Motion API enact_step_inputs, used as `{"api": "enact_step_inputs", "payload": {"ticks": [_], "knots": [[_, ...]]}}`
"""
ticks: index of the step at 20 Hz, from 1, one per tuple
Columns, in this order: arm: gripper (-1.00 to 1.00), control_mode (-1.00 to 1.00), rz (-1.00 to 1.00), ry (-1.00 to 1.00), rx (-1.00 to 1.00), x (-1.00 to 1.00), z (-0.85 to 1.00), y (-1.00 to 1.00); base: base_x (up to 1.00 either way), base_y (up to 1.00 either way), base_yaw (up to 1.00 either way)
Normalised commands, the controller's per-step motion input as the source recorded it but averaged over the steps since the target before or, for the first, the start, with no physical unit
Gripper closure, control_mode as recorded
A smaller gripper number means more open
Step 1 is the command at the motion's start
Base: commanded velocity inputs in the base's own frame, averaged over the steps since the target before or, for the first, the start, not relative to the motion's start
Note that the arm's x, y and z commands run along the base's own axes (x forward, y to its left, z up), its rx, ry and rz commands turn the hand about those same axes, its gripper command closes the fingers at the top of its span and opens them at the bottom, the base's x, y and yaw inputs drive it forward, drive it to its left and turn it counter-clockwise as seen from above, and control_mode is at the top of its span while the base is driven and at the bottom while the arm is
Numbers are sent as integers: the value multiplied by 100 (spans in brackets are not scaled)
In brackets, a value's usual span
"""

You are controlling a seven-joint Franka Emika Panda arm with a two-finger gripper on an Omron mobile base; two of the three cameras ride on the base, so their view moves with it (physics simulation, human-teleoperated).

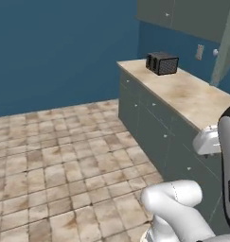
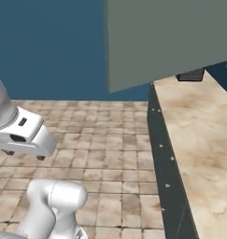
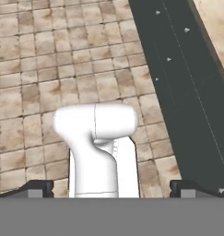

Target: Close all open cabinet doors.

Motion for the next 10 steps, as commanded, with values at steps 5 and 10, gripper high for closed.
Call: {"api": "enact_step_inputs", "payload": {"ticks": [5, 10], "knots": [[-100, 100, 0, 0, 0, 0, 0, 0, 63, 60, 0], [-100, 100, 0, 0, 0, 0, 0, 0, 61, 49, -1]]}}
